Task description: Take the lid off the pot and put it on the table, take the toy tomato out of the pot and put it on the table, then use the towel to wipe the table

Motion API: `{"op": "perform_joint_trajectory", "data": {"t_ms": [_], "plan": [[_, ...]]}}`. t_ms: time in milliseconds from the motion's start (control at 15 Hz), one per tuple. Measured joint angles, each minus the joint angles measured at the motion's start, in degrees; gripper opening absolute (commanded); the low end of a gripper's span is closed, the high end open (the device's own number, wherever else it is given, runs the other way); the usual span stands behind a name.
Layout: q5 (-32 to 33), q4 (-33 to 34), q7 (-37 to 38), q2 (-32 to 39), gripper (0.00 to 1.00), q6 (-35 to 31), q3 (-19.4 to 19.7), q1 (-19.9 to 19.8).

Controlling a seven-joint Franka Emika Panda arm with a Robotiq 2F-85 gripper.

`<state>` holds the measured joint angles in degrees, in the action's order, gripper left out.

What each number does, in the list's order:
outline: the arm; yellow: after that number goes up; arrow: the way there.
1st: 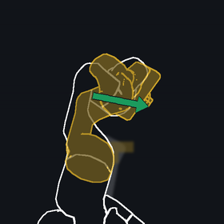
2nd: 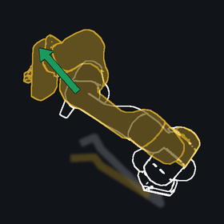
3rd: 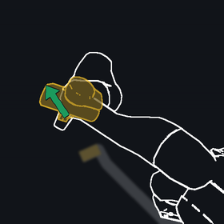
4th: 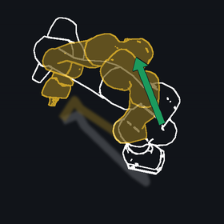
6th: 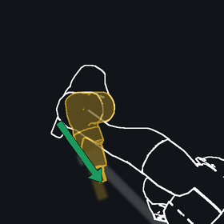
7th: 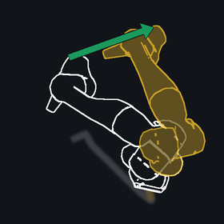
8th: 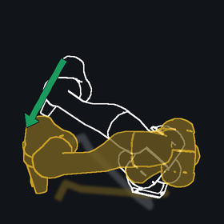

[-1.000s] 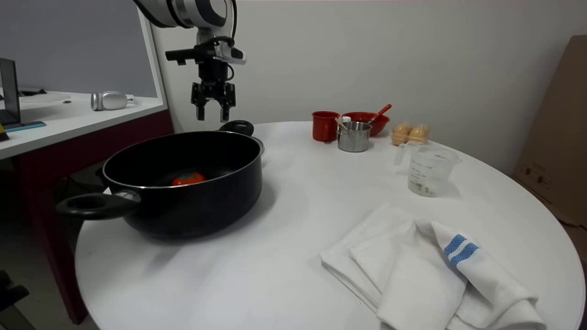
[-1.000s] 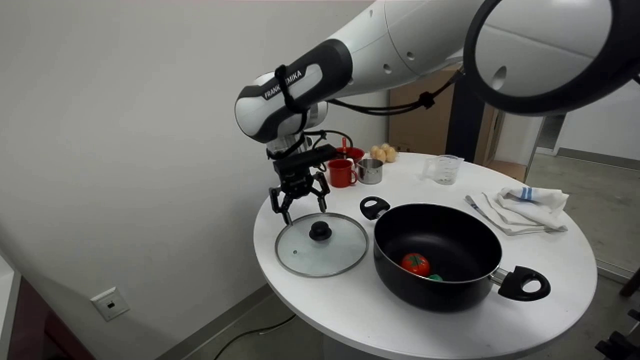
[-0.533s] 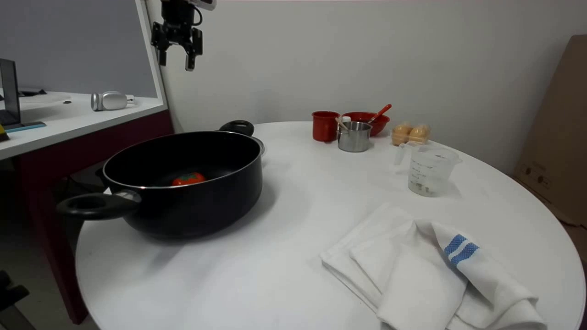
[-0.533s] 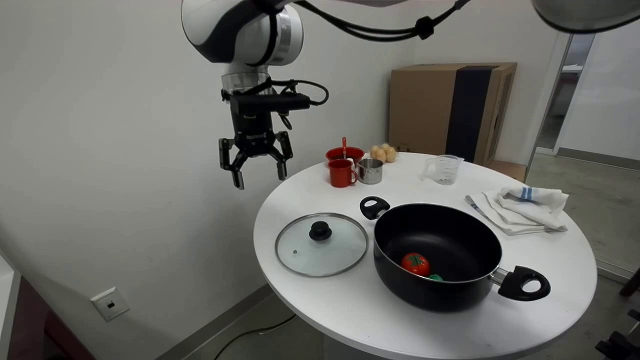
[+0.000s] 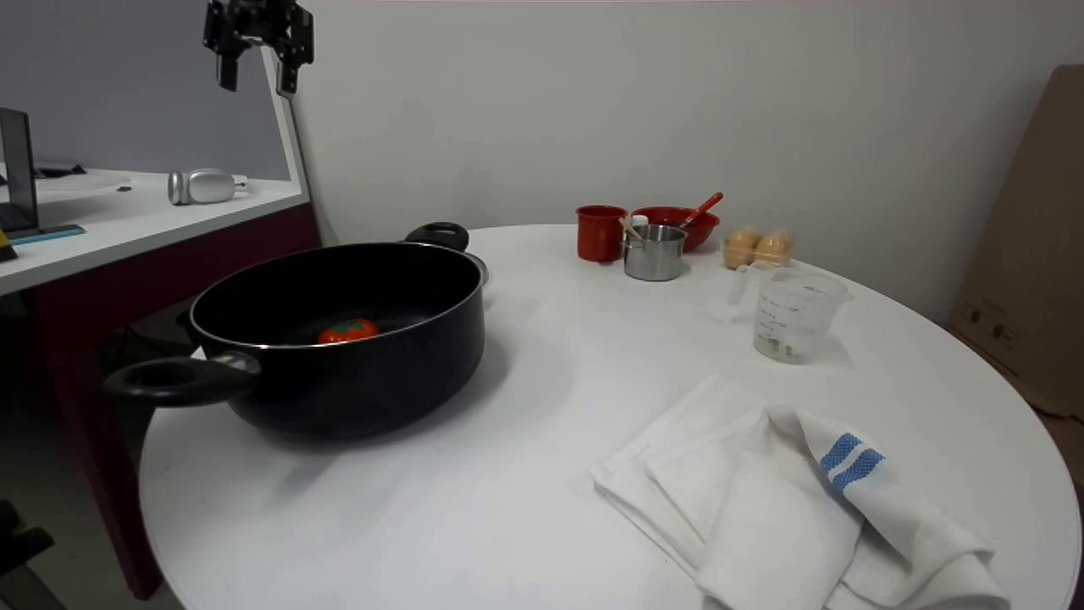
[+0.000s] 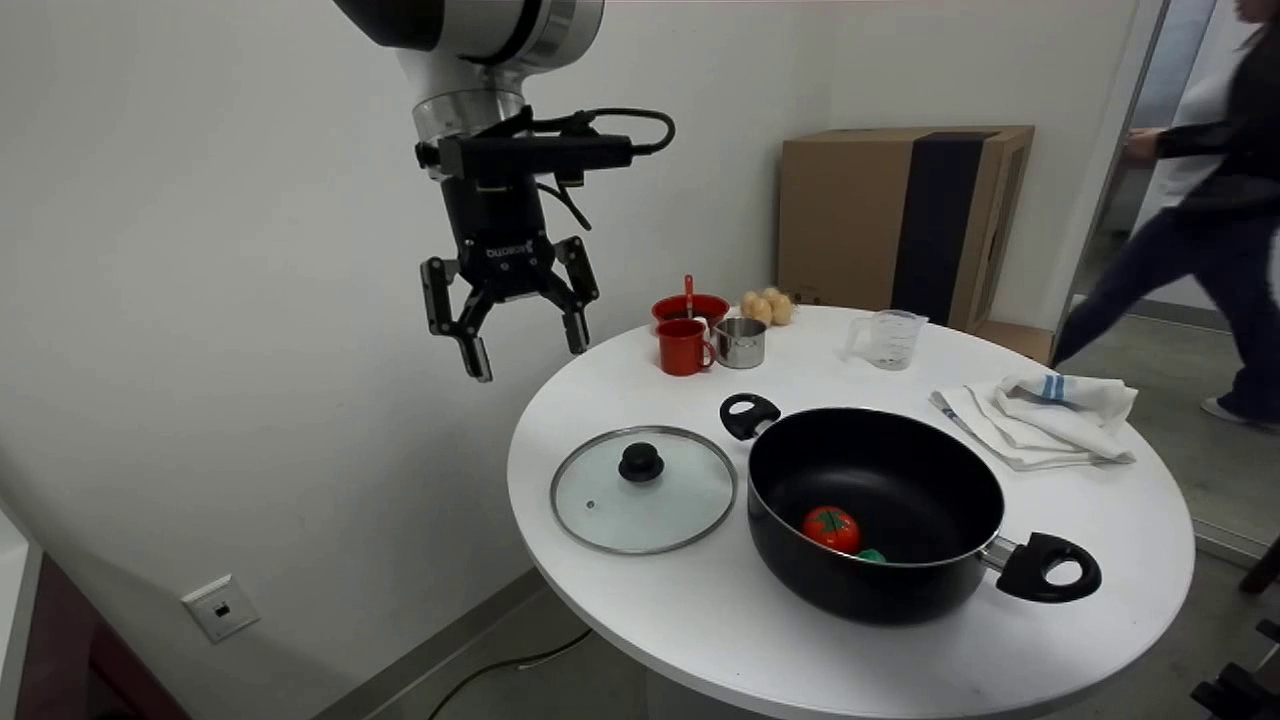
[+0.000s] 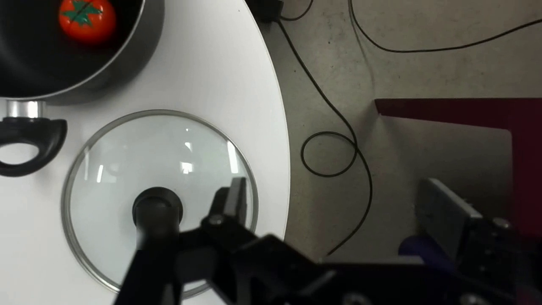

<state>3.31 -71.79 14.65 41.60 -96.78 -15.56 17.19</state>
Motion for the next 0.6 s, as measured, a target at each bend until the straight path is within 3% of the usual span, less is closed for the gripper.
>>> {"op": "perform_joint_trajectory", "data": {"t_ms": [400,600], "plan": [[-1.1,-16.9,5.5,-10.3,1.0,-7.8,0.4,0.7],[-2.0,-25.8,8.8,-15.5,1.0,-16.9,1.6,1.8]]}}
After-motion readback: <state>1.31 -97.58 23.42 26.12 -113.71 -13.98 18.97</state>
